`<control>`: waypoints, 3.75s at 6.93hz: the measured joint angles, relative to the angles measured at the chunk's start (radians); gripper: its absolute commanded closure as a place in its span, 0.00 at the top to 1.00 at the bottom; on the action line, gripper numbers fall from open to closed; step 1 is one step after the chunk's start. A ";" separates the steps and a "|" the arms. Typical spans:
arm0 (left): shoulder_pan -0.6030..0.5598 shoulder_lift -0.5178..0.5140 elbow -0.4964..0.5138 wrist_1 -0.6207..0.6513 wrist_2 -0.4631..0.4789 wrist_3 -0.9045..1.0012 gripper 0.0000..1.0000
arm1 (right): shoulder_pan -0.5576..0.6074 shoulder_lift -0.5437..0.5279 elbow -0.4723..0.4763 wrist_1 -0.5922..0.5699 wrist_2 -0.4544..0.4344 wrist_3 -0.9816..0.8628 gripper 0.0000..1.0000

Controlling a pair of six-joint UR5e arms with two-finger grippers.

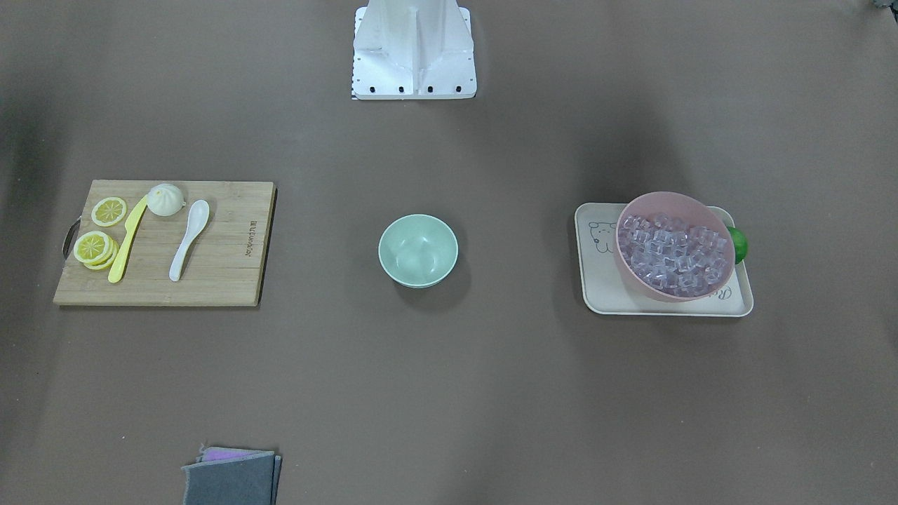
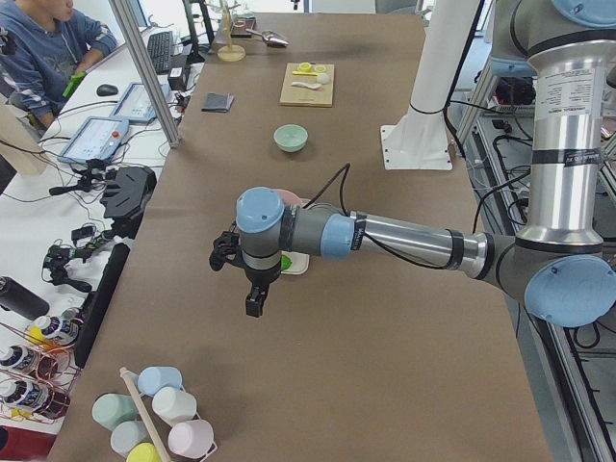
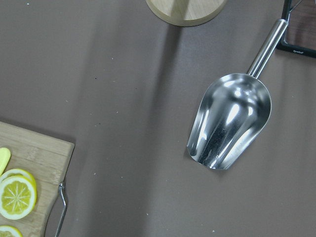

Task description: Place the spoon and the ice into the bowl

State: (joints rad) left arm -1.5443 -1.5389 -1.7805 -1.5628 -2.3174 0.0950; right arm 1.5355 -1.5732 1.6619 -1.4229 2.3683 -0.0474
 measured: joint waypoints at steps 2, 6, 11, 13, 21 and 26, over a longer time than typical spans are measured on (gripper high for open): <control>0.007 -0.005 0.000 -0.048 -0.001 0.000 0.98 | 0.000 -0.003 -0.001 0.030 0.007 0.001 1.00; 0.141 -0.074 -0.022 -0.065 -0.044 -0.354 0.98 | -0.011 -0.005 0.000 0.058 0.010 0.002 1.00; 0.396 -0.234 -0.056 -0.064 0.072 -0.853 0.98 | -0.163 0.025 0.009 0.197 -0.005 0.319 1.00; 0.460 -0.271 -0.042 -0.064 0.111 -0.917 0.98 | -0.249 0.063 0.009 0.230 -0.035 0.469 0.99; 0.517 -0.328 0.004 -0.064 0.146 -0.985 0.98 | -0.629 0.188 0.028 0.237 -0.182 1.028 0.82; 0.521 -0.328 0.003 -0.065 0.145 -0.998 0.98 | -0.722 0.174 0.022 0.235 -0.244 1.041 0.07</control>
State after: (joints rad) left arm -1.0237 -1.8669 -1.7770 -1.6275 -2.1721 -0.9030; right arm 0.8132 -1.3991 1.6837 -1.1883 2.1238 0.9931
